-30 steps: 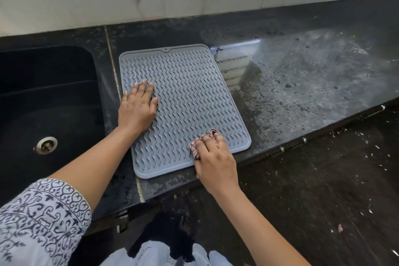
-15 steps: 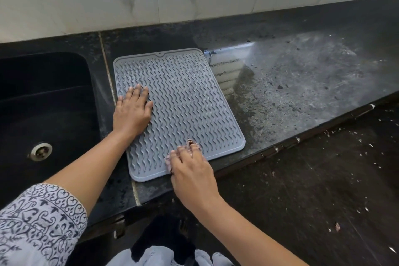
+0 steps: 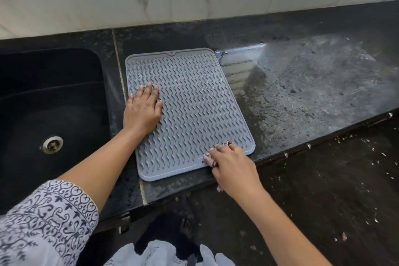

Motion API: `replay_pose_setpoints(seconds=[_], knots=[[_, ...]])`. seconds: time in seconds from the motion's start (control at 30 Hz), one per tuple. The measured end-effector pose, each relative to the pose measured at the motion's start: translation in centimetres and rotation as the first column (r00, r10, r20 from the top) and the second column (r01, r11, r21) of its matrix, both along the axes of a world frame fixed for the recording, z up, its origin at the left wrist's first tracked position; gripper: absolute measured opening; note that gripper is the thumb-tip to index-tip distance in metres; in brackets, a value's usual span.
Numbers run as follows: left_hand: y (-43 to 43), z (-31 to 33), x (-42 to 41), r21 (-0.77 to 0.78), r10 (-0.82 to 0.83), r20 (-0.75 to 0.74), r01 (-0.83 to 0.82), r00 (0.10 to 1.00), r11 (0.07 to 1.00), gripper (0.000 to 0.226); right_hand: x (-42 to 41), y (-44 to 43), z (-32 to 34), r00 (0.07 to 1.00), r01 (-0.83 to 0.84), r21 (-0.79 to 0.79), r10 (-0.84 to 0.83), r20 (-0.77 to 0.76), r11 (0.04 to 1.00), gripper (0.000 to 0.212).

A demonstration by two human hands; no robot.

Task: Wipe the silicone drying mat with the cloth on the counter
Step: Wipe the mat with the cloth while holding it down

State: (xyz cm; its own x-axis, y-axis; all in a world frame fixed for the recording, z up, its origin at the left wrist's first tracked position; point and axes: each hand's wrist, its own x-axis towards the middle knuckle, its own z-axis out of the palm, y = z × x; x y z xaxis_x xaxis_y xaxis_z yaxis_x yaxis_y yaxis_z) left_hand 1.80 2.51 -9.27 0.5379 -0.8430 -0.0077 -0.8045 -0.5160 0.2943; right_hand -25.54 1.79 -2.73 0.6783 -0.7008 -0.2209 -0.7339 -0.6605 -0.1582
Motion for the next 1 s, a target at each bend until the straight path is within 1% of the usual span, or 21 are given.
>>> replay_pose_setpoints(seconds=[0.03,0.07,0.1,0.17,0.2,0.27,0.33,0.37,0.43,0.5,0.53,0.6,0.63,0.67,0.7,0.73,0.77,0.83,0.93,0.97,1.0], knots=[[0.0,0.1,0.0,0.001,-0.002,-0.003,0.002,1.0,1.0,0.054,1.1,-1.1,1.3,0.999,0.029,0.068,-0.031,0.026,0.997,0.021],[0.0,0.1,0.0,0.003,-0.003,-0.005,0.003,1.0,1.0,0.054,2.6,-2.2,2.2,0.997,0.065,0.133,-0.07,0.027,0.989,0.018],[0.0,0.0,0.0,0.003,0.0,-0.006,0.0,1.0,1.0,0.054,4.2,-3.4,2.4,0.992,0.086,0.134,-0.098,0.08,0.987,0.019],[0.0,0.0,0.0,0.0,0.005,-0.006,-0.005,1.0,1.0,0.055,7.8,-5.7,1.6,0.977,0.099,0.056,-0.108,0.184,0.993,0.026],[-0.1,0.0,0.0,-0.002,0.007,-0.002,-0.007,1.0,1.0,0.055,9.5,-6.3,0.8,0.976,0.088,0.017,-0.089,0.197,0.996,0.03],[-0.1,-0.1,0.1,-0.002,0.008,-0.001,-0.008,1.0,1.0,0.055,11.2,-6.5,-1.0,0.987,0.055,-0.071,-0.043,0.157,0.996,0.027],[-0.1,-0.1,0.1,-0.005,0.007,-0.006,-0.007,1.0,1.0,0.055,10.1,-5.5,-1.4,0.991,0.038,-0.143,-0.019,0.131,0.989,0.02],[0.0,-0.2,0.2,-0.009,0.008,-0.009,-0.008,1.0,1.0,0.055,8.7,-4.7,-1.5,0.989,0.029,-0.143,-0.008,0.147,0.989,0.018],[0.0,-0.1,0.2,-0.02,0.001,-0.008,-0.001,1.0,1.0,0.055,5.2,-2.5,-0.7,0.988,-0.023,-0.079,0.034,0.148,0.997,0.021],[0.0,-0.1,0.2,-0.03,-0.005,-0.003,0.005,1.0,1.0,0.055,2.0,-1.2,0.7,0.994,-0.099,0.033,0.098,0.042,0.995,0.024],[0.0,-0.1,0.2,-0.032,-0.006,-0.003,0.006,1.0,0.999,0.055,1.1,-1.2,1.5,0.994,-0.107,0.098,0.109,-0.012,0.989,0.026],[0.0,-0.1,0.1,-0.03,-0.008,-0.002,0.008,1.0,1.0,0.055,1.1,-2.2,3.2,1.0,-0.012,0.244,0.008,0.018,0.97,0.024],[0.0,-0.1,0.1,-0.028,-0.008,-0.003,0.008,1.0,1.0,0.055,1.7,-3.0,3.6,0.995,0.043,0.262,-0.066,0.081,0.964,0.022],[0.0,-0.1,0.1,-0.028,-0.007,-0.005,0.007,1.0,1.0,0.055,2.8,-3.9,3.7,0.984,0.079,0.216,-0.111,0.14,0.973,0.024],[0.0,-0.1,0.1,-0.028,-0.007,-0.004,0.007,1.0,1.0,0.055,4.1,-5.1,3.2,0.977,0.098,0.123,-0.118,0.175,0.988,0.027],[0.0,-0.1,0.2,-0.029,-0.007,-0.003,0.007,1.0,1.0,0.055,5.4,-6.1,2.5,0.978,0.103,0.042,-0.109,0.177,0.994,0.03],[0.1,-0.1,0.2,-0.03,-0.008,-0.003,0.007,1.0,1.0,0.055,6.4,-7.0,1.3,0.985,0.094,-0.029,-0.088,0.151,0.995,0.03],[0.1,0.0,0.2,-0.032,-0.008,-0.007,0.008,1.0,0.999,0.055,7.1,-7.4,-0.5,0.997,0.054,-0.111,-0.048,0.058,0.992,0.027],[0.1,0.0,0.1,-0.031,-0.011,-0.012,0.011,1.0,0.999,0.055,4.3,-5.5,-0.6,1.0,0.006,-0.143,-0.004,0.015,0.99,0.024],[0.1,0.0,0.1,-0.03,-0.012,-0.014,0.012,1.0,0.999,0.055,2.8,-4.5,-0.2,1.0,-0.028,-0.134,0.028,-0.003,0.991,0.023],[0.1,0.0,0.1,-0.032,-0.011,-0.014,0.011,1.0,0.999,0.055,1.5,-3.7,0.5,0.997,-0.063,-0.089,0.059,-0.046,0.994,0.022]])
